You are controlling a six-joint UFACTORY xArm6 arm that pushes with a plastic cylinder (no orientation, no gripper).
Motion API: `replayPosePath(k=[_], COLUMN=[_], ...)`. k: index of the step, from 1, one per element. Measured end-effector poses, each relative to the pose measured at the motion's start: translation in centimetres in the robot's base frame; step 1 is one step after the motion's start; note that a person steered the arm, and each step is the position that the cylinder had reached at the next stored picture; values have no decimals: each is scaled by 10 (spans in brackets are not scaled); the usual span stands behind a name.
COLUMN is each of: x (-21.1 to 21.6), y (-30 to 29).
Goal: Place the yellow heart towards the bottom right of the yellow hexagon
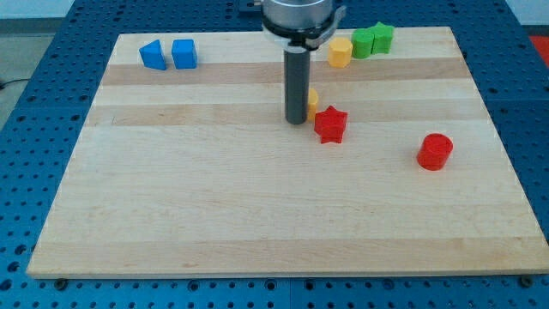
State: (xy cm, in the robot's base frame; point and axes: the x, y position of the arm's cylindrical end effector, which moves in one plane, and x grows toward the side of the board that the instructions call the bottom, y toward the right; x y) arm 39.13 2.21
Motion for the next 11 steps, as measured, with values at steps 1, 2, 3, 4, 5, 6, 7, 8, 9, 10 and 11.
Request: replayPosePath(k=[1, 2, 3, 4, 5, 6, 7, 8, 9, 10, 11], x=[-36, -72, -70, -70, -56, -38, -43, -88, -91, -29, -32], y=[9, 16, 53, 70, 77, 86, 119, 132, 132, 142, 113])
